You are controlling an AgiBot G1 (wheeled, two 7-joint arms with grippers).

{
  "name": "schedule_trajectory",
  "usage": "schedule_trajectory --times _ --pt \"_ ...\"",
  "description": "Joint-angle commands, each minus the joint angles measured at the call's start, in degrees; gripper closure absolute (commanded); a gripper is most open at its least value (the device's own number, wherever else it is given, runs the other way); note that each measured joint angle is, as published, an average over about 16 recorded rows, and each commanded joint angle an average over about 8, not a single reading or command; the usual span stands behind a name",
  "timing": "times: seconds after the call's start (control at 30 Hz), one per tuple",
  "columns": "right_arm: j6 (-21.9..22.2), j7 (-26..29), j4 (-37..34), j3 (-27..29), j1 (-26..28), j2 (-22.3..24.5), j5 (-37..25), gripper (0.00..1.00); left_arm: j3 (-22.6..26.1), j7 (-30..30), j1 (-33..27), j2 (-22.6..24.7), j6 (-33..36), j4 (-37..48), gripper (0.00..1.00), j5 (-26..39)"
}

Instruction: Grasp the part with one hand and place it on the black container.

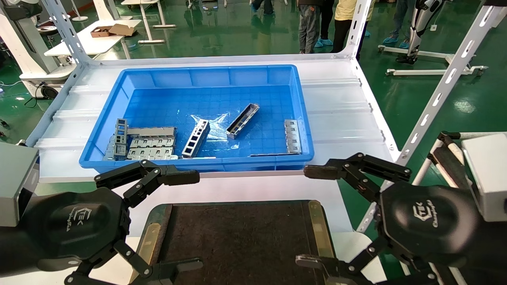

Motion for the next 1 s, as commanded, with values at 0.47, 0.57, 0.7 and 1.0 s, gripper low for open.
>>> schedule_trajectory --times 0.47,0.57,0.7,1.0 --pt "0.0 0.0 0.0 0.0 0.0 0.0 0.0 0.0 0.0 0.0 0.0 0.0 0.0 0.0 0.0 0.0" --pt "0.0 0.0 0.0 0.0 0.0 0.0 0.0 0.0 0.0 0.0 0.0 0.0 0.0 0.0 0.0 0.0" --pt "0.0 0.0 0.0 0.0 0.0 0.0 0.0 0.0 0.0 0.0 0.0 0.0 0.0 0.0 0.0 0.0" --pt "0.0 0.0 0.0 0.0 0.0 0.0 0.0 0.0 0.0 0.0 0.0 0.0 0.0 0.0 0.0 0.0"
